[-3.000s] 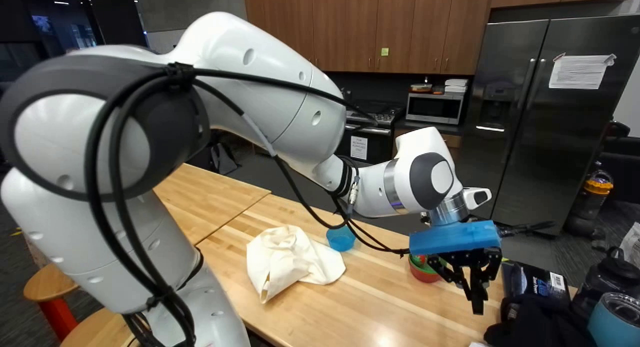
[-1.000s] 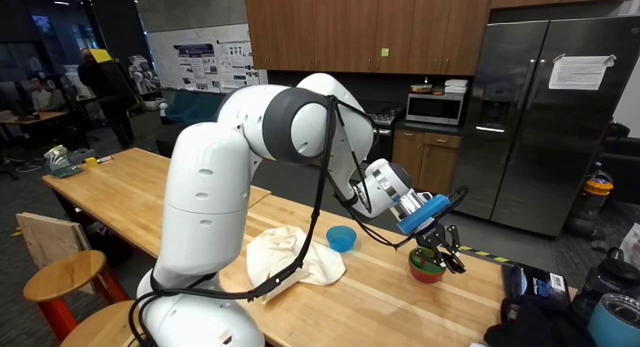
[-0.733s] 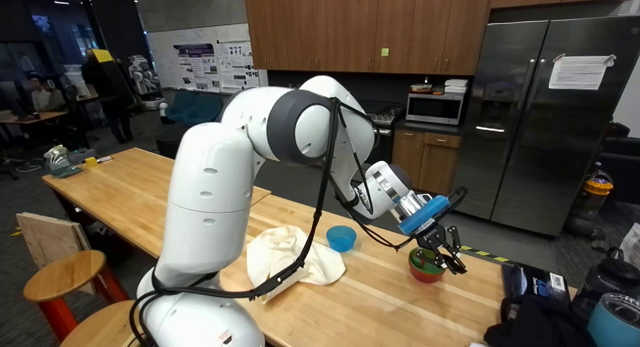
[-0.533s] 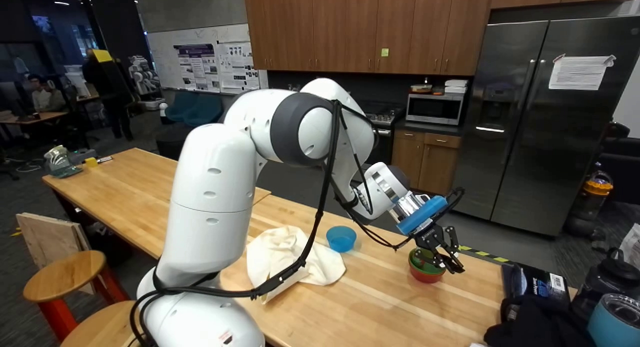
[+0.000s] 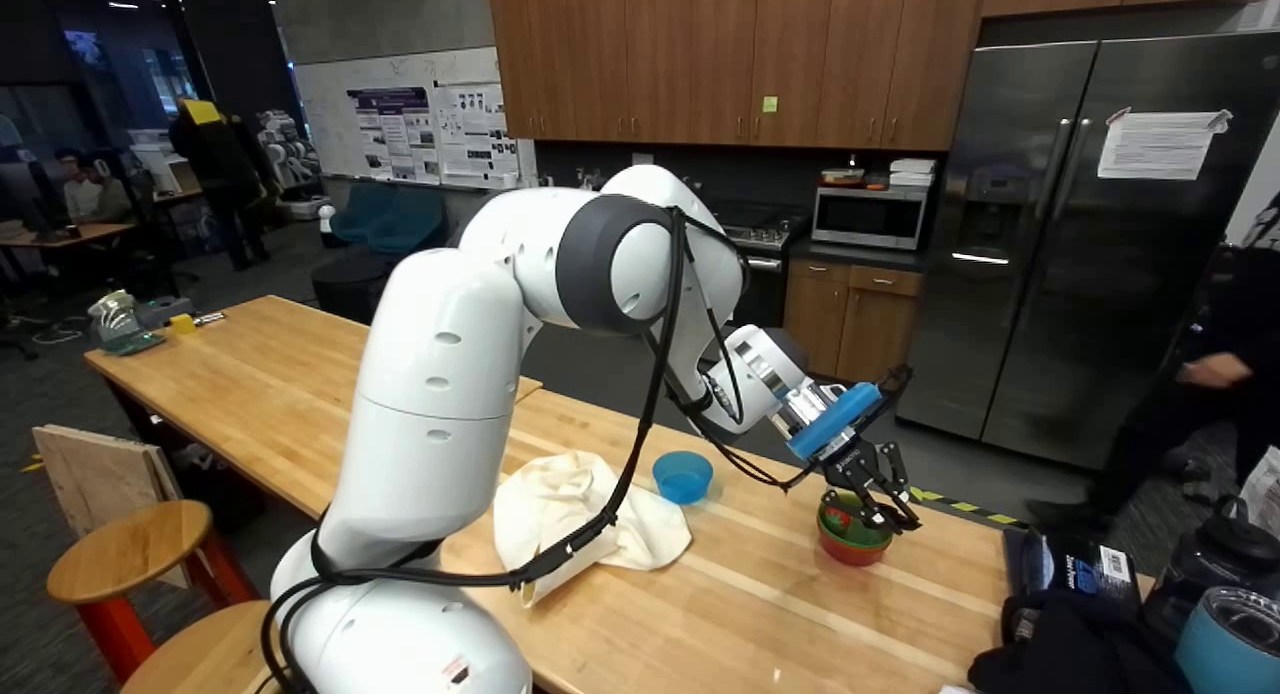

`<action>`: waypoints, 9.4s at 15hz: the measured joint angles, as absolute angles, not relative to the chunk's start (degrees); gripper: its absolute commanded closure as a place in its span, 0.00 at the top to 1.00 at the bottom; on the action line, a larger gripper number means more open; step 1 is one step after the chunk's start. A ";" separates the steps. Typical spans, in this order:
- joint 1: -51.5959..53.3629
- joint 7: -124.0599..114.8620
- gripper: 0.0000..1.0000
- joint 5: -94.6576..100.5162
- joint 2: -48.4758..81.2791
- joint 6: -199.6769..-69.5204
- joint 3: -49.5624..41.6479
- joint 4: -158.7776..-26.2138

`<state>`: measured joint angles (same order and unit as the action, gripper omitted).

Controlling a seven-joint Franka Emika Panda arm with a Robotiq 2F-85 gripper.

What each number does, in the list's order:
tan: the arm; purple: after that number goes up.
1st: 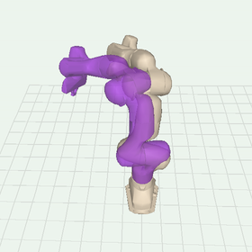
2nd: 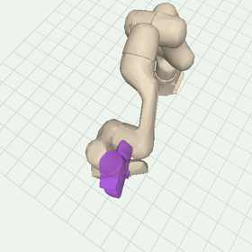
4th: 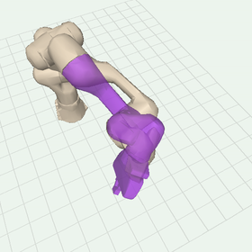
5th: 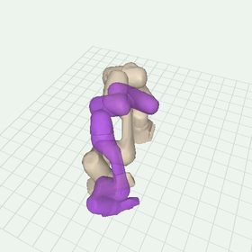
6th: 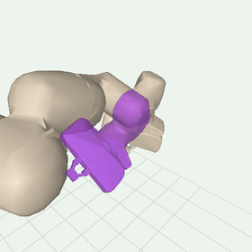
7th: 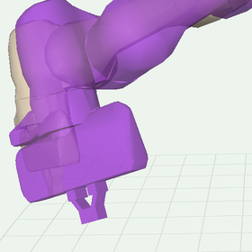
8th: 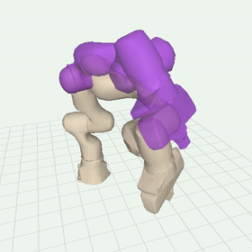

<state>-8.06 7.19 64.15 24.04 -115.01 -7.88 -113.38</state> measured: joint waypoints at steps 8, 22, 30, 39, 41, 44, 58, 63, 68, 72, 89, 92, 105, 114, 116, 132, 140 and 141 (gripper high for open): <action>-7.14 7.25 0.06 67.09 27.20 -110.73 -6.99 -110.89; -5.83 7.66 0.06 67.19 32.12 -107.62 -4.54 -106.90; -5.81 8.84 0.06 64.05 33.29 -107.92 -2.81 -105.31; -8.32 11.36 0.06 53.63 32.82 -115.06 -2.68 -104.89; -9.26 13.04 0.06 50.58 32.67 -117.23 -2.68 -104.90; -10.45 15.43 0.06 46.15 32.57 -119.75 -2.70 -104.90; -12.45 28.03 0.06 32.10 29.62 -121.78 -3.37 -105.01; -12.75 35.30 0.06 24.76 28.25 -121.77 -3.26 -105.02; -12.74 36.97 0.06 22.77 28.14 -121.81 -3.34 -105.02; -12.05 34.28 0.06 24.12 26.99 -123.61 -4.50 -105.51; -6.76 25.29 0.06 33.19 14.14 -131.91 -5.75 -119.67; -5.38 25.29 0.06 35.52 13.09 -131.84 -5.14 -121.18; -1.29 25.38 0.06 43.05 12.45 -130.43 -1.28 -123.90; 0.96 25.37 0.06 47.22 12.48 -126.22 0.89 -123.90; 1.33 25.37 0.06 48.06 12.51 -125.03 1.39 -123.90; 2.75 25.36 0.06 53.48 14.53 -113.91 2.93 -123.67; 3.15 25.36 0.06 53.94 16.23 -112.33 4.02 -121.63; 3.15 25.36 0.06 53.94 16.41 -112.33 4.02 -121.30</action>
